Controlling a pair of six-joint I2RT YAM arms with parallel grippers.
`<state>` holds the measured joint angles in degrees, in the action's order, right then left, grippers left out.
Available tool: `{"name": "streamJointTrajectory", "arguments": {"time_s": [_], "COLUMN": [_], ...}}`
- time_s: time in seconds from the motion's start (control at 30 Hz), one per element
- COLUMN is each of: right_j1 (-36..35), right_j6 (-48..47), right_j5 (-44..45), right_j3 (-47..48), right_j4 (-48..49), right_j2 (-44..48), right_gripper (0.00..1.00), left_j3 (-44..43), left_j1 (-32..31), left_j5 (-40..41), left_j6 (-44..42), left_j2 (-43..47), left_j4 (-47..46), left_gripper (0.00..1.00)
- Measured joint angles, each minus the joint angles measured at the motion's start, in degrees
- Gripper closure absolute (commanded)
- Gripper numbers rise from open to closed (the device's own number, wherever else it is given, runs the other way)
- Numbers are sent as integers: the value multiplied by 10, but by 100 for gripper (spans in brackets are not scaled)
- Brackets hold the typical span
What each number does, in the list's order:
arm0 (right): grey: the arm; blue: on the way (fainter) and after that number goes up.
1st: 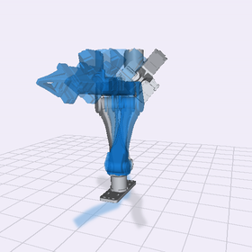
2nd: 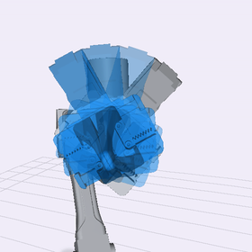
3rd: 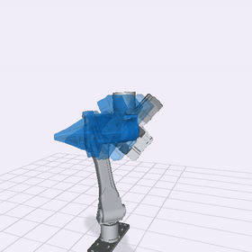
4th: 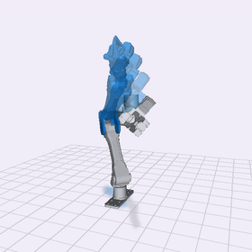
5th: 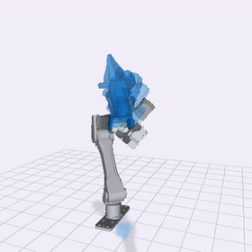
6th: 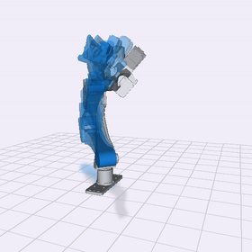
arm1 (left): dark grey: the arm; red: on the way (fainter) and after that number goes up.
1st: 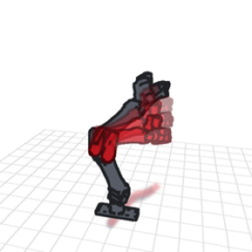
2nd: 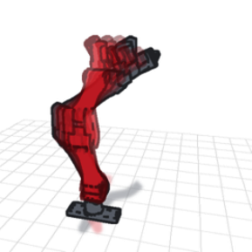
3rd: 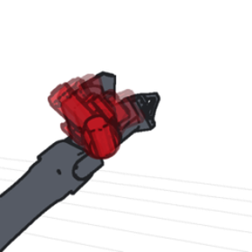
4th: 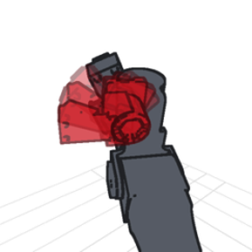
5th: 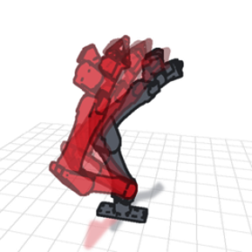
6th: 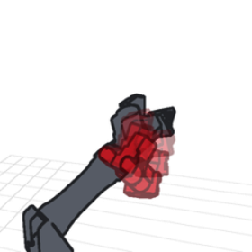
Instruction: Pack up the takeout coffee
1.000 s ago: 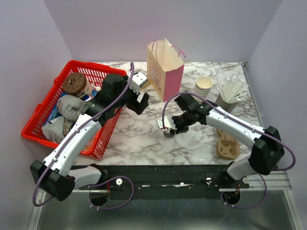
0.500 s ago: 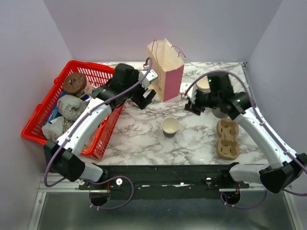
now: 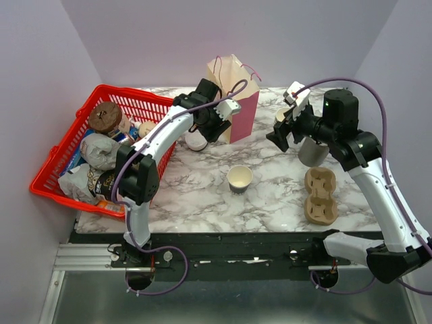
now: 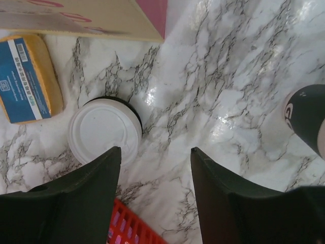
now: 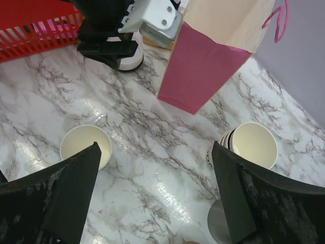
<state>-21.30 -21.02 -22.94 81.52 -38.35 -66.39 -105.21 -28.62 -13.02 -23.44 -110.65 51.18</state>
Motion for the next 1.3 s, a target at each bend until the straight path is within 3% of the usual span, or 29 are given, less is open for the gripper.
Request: {"name": "streamJointTrajectory", "arguments": {"time_s": [0.07, 0.23, 0.53, 0.77, 1.07, 1.3], "right_j1": [0, 0, 0, 0, 0, 0], "right_j6": [2, 2, 2, 2, 2, 2], "right_j5": [2, 7, 13, 13, 13, 13], "right_j3": [0, 0, 1, 8, 19, 26], "right_j4": [1, 2, 2, 2, 2, 2], "right_j2": [-5, -8, -12, -21, -28, -33], "right_gripper": [2, 2, 2, 2, 2, 2], "left_j3": [-24, -82, -81, -48, 77, 99], "left_j1": [0, 1, 2, 2, 2, 2], "left_j5": [15, 40, 71, 73, 77, 80], "left_j6": [-8, -33, -30, -22, -24, -31], "left_j2": [-28, -84, -113, -113, -91, -63], "left_j4": [19, 77, 95, 78, 2, -33], "left_gripper": [46, 47, 49, 52, 52, 53]}}
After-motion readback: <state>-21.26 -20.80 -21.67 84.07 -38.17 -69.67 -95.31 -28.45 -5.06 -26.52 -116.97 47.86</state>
